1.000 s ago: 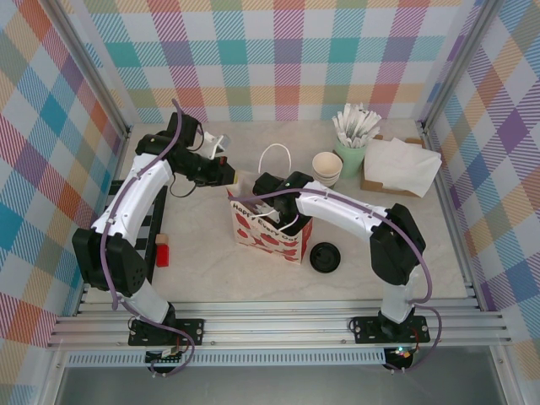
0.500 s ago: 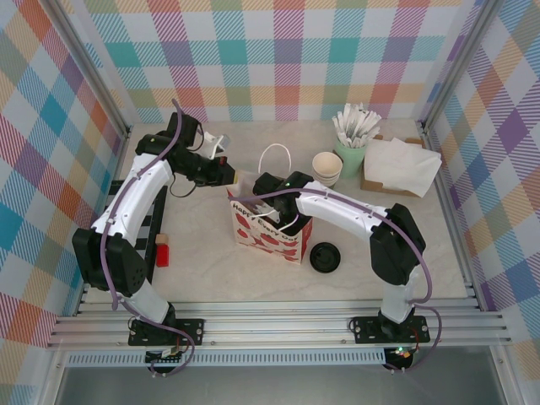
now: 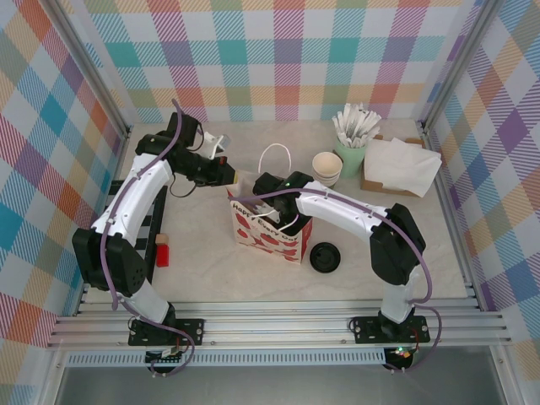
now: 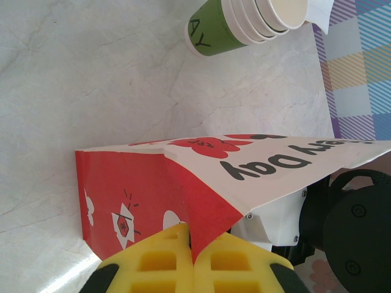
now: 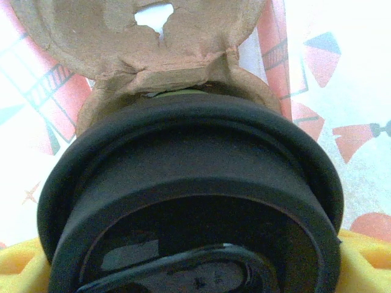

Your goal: Pack the takeout coffee

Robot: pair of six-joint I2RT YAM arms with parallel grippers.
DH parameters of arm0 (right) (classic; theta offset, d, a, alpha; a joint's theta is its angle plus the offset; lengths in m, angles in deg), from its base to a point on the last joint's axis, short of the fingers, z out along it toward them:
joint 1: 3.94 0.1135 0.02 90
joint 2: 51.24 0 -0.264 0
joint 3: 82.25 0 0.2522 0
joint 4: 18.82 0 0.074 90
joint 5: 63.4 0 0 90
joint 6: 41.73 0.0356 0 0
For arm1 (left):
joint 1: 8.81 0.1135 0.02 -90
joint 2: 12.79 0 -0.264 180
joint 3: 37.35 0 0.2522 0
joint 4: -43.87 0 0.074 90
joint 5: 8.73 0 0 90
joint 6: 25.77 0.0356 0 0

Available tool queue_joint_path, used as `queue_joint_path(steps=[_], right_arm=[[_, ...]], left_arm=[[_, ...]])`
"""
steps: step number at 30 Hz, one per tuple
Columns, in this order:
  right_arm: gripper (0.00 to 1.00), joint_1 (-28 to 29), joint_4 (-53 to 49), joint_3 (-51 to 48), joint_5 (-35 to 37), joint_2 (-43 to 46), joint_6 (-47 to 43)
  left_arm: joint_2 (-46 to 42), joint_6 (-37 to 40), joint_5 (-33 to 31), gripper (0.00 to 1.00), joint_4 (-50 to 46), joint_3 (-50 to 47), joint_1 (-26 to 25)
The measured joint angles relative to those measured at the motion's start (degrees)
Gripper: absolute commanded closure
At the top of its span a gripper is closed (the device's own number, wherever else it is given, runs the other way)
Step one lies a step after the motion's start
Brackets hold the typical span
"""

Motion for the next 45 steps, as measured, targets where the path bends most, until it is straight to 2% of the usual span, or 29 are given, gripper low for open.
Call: queue_joint_path(steps=[45], right_arm=[[0.72,-1.1,1.4,-1.9,-1.7,-2.2,-0.4]], left_arm=[[-0.2,-1.0,0.6,1.00,1.2,-0.7,0.0]])
